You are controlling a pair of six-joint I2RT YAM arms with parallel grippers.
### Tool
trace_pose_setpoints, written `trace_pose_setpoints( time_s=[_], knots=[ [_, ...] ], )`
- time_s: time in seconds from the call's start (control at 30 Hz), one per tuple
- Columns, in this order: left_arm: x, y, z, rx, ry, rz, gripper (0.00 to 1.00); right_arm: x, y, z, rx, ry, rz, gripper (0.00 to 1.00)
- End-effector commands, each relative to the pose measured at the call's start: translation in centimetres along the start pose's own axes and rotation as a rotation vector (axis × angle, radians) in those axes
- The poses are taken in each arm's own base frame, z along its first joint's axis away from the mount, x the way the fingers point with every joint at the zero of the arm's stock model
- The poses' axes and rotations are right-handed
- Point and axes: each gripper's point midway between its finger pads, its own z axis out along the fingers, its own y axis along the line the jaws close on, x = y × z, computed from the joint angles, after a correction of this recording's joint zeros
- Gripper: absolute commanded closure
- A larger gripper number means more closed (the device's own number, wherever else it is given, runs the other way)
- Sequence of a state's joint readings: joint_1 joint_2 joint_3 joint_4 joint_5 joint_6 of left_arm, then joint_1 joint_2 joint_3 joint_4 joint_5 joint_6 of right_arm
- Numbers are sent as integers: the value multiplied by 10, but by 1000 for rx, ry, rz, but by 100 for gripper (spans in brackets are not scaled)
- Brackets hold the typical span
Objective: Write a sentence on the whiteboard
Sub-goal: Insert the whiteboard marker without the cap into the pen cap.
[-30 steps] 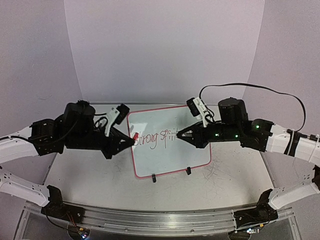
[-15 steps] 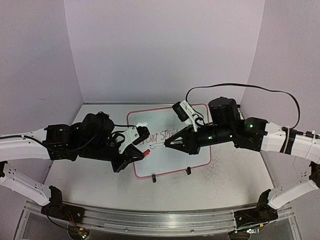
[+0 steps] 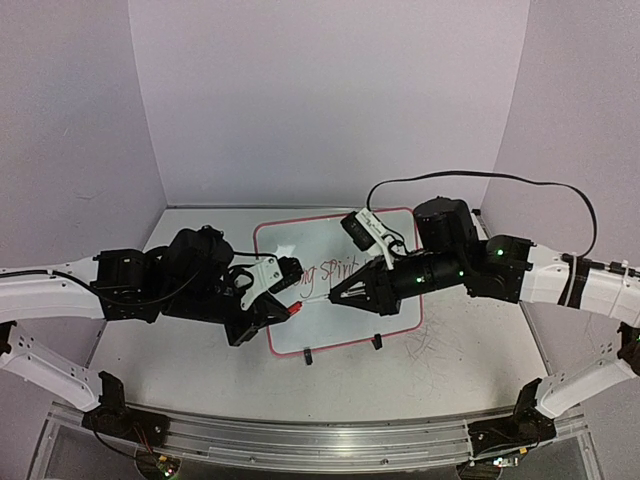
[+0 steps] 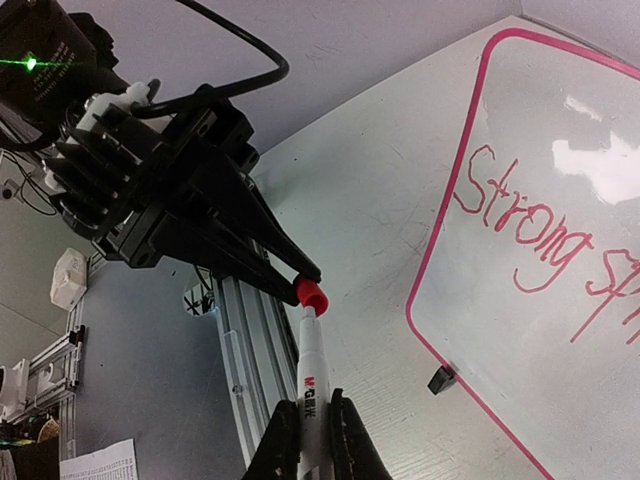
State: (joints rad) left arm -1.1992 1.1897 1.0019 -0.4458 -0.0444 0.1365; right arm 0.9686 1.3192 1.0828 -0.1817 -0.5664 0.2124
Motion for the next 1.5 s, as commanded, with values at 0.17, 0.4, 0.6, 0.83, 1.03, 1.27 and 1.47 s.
trace_pose_setpoints(
  time_s=[0.17, 0.4, 0.6, 0.83, 1.03, 1.27, 1.47],
  knots=[
    [-25, -4, -9, 24, -57, 22, 100, -7, 6, 9, -37, 3, -29, 100],
    [-27, -12, -11, 62, -45, 81, 100, 1, 5, 19, -61, 54, -44, 100],
    [-36, -24, -18, 105, -55, 253, 100, 20, 10, 31, -141, 165, -67, 100],
    [-48, -29, -8, 98, -21, 330, 100, 34, 16, 42, -229, 248, -51, 100],
    [-79, -8, -9, -62, -125, 234, 100, 28, 19, 61, -251, 198, 29, 100],
    [-92, -18, -26, -33, -241, 182, 100, 16, 34, 86, -300, 87, 99, 100],
    [-83, -27, -23, -2, -219, 196, 100, 18, 30, 86, -265, 71, 94, 100]
  ],
)
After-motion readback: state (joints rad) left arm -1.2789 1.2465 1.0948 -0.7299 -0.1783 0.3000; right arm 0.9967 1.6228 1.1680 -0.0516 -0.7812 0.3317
